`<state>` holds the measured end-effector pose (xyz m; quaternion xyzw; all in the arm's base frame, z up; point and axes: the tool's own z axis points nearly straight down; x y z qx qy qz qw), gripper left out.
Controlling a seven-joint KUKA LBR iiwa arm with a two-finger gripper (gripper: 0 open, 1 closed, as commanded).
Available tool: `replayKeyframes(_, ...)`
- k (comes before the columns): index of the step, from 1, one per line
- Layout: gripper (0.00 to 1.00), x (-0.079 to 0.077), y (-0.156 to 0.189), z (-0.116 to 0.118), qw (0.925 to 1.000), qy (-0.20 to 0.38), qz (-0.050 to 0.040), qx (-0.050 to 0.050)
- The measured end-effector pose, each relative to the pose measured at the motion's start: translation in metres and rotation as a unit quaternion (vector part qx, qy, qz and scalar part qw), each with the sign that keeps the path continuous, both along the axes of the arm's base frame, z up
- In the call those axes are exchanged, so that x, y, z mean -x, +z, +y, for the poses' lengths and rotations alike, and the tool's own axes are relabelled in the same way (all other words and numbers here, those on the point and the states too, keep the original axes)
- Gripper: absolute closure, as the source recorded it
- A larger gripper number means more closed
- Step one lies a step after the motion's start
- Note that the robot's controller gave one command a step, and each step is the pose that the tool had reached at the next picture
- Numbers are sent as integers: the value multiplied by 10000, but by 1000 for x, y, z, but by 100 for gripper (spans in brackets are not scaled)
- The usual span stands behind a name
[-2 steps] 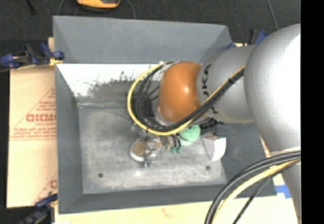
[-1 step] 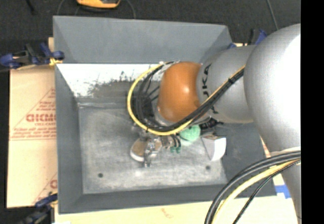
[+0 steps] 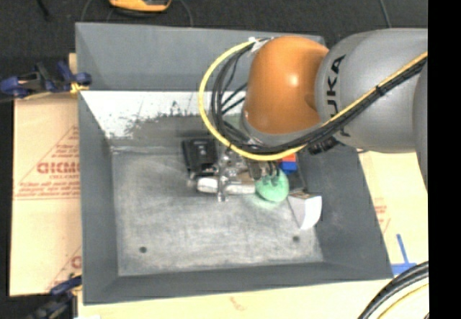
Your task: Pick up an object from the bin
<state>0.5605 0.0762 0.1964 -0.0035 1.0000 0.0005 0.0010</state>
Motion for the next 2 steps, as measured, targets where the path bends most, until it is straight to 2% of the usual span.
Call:
replayKeyframes(1,100,0,0,0,10000,-1,1,0)
replayKeyframes(2,100,9,40,-5,9999,143,44,13)
